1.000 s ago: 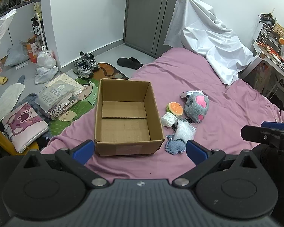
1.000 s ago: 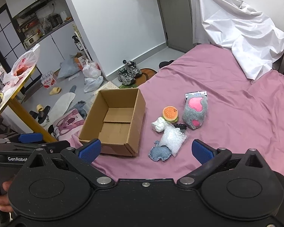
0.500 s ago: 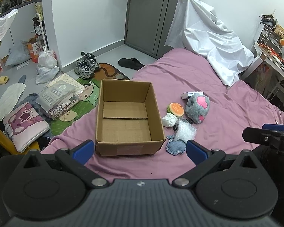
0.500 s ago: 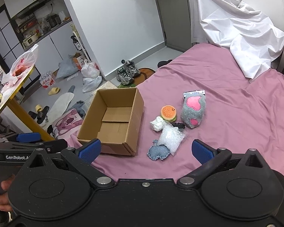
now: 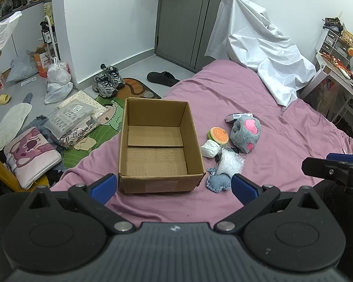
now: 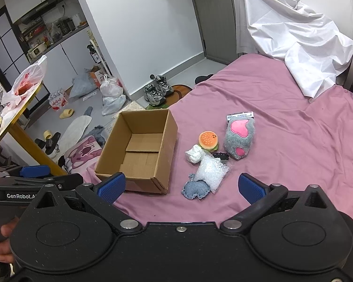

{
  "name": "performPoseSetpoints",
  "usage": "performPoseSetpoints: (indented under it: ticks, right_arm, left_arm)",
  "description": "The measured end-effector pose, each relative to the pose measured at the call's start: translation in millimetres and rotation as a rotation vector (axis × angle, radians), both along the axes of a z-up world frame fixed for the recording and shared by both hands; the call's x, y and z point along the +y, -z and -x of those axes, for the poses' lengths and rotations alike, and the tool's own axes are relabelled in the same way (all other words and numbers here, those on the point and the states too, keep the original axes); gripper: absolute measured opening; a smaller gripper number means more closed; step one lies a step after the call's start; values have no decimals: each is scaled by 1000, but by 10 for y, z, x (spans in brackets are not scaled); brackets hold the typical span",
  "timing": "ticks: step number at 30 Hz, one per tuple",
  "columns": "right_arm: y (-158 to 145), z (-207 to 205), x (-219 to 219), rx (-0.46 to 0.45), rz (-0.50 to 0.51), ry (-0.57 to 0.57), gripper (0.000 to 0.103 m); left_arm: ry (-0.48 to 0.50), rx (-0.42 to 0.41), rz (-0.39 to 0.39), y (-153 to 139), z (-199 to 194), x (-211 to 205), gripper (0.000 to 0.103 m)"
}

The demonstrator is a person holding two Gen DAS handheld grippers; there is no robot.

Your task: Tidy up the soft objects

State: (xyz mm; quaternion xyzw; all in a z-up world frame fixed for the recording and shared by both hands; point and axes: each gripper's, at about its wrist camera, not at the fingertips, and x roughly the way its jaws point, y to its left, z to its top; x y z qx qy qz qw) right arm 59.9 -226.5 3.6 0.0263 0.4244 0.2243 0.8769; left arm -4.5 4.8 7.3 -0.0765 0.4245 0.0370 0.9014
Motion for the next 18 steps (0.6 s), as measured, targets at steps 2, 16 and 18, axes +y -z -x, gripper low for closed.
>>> performPoseSetpoints:
  ticks: [2,16,18]
  right_arm:
    - [0,0,-1,-1,0,-1,103]
    - [4,-5,-16,0,-9,-2,103]
    - [12,-21,-26,3,-16,-3,103]
  left_arm:
    - [0,0,0,0,0,-1,103]
    - [2,3,1,17,-3,-17,103]
    - [3,5,1,37,-10,-36,103]
